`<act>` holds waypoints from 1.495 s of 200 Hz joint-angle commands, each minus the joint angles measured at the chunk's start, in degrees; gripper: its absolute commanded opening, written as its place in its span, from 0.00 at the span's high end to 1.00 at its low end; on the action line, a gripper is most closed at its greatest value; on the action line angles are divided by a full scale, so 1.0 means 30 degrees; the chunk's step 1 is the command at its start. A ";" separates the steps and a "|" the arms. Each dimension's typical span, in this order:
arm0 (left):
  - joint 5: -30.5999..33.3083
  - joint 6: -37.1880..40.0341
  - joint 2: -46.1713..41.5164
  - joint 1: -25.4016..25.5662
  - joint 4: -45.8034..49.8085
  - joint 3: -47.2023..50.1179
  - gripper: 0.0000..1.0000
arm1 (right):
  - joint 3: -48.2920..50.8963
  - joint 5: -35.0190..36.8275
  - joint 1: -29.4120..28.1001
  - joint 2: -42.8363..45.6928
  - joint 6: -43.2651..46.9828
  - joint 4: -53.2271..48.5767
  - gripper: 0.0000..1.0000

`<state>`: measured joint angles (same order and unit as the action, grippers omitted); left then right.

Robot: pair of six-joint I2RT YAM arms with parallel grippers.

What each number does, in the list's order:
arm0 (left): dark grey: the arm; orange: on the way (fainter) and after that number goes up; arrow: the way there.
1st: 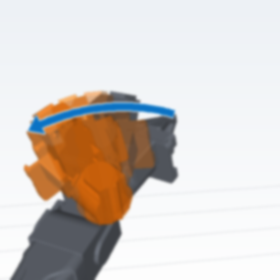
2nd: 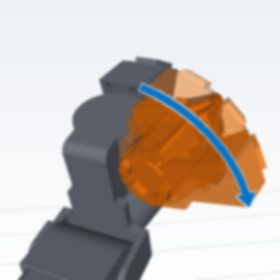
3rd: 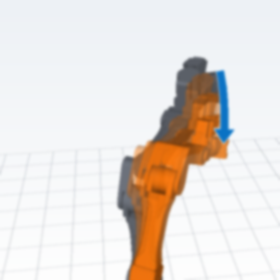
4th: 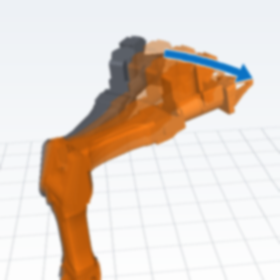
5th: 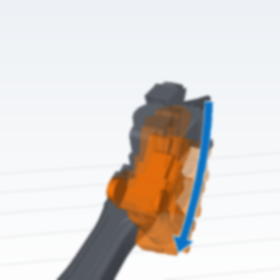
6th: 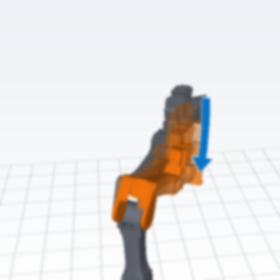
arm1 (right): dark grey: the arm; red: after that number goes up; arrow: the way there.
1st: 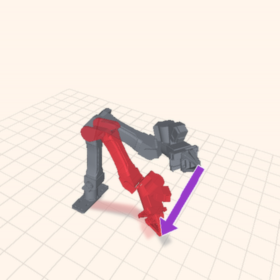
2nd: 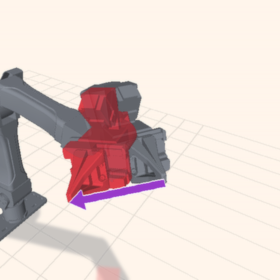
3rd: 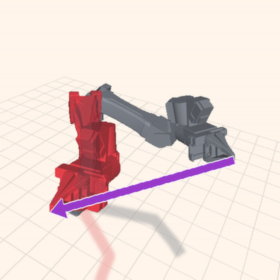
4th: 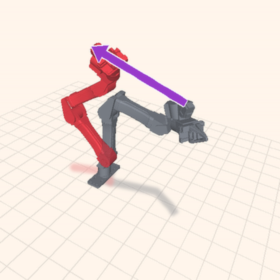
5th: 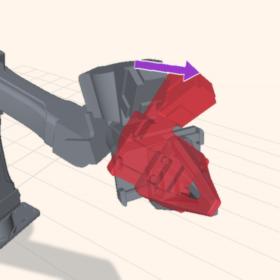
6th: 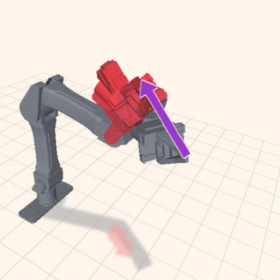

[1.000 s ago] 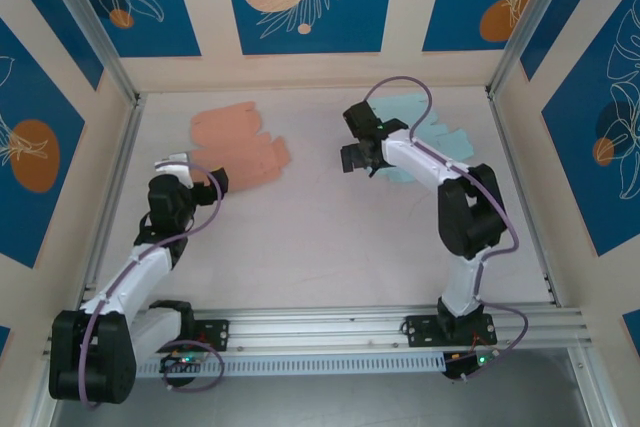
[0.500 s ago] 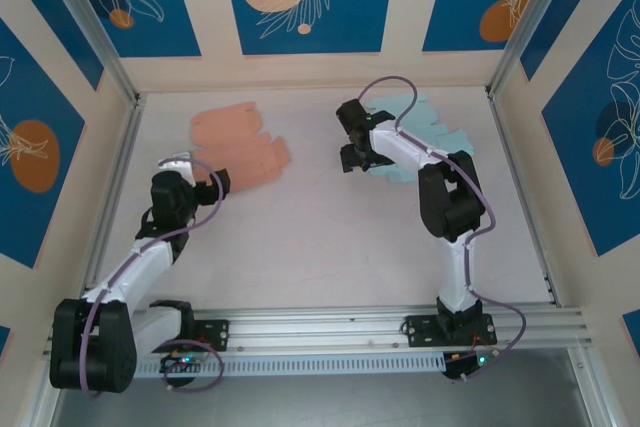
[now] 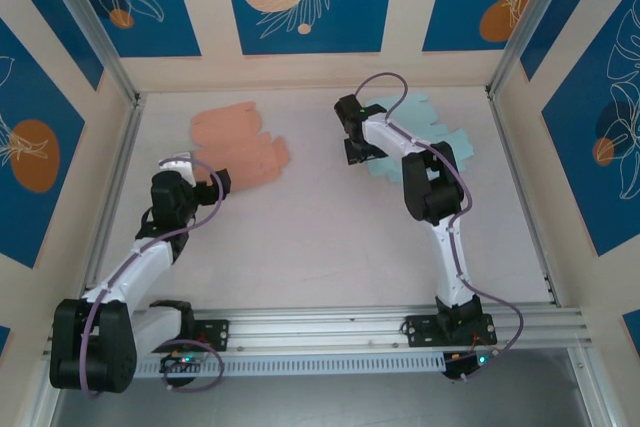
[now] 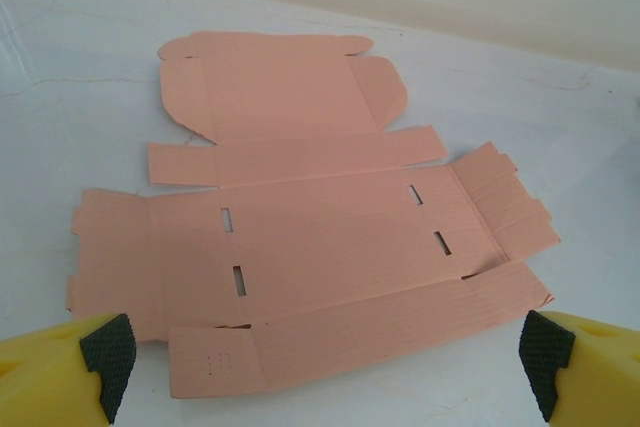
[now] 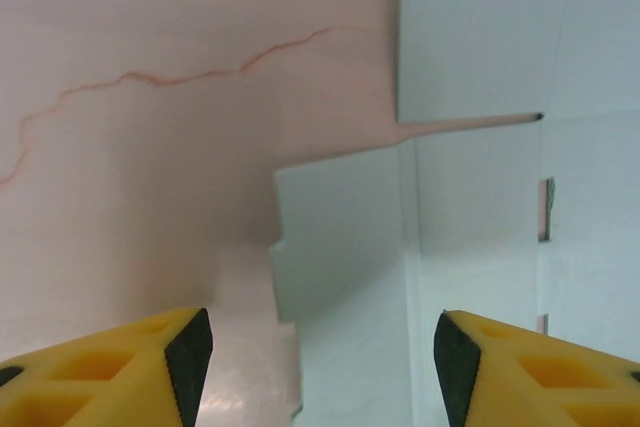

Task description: Fold the paper box

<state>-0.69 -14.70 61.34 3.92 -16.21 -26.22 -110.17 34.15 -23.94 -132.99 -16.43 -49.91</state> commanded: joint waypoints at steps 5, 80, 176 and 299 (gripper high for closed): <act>-0.0364 -0.0081 0.0133 0.0157 -0.0203 -0.0694 0.00 | -0.0591 0.0498 0.0188 -0.0637 0.0409 -0.0542 0.44; -0.0571 -0.0740 0.0141 0.0162 0.0109 -0.1529 0.00 | 0.2409 0.1565 -0.1106 0.1609 0.1582 0.1246 1.00; -0.2799 -0.1633 0.5886 0.2851 0.6040 -0.9815 0.00 | 1.5624 -0.2905 -0.6606 1.0563 0.8017 0.8382 1.00; -0.3051 0.0818 1.2033 0.6467 0.5319 -1.2374 0.10 | 1.8341 -0.1010 -0.8077 2.1527 -0.5508 0.3220 0.12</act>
<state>-8.75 -14.41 95.15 22.31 -0.14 -60.82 -56.14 29.76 -48.75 -79.09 -15.07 -34.50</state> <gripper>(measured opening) 0.911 0.843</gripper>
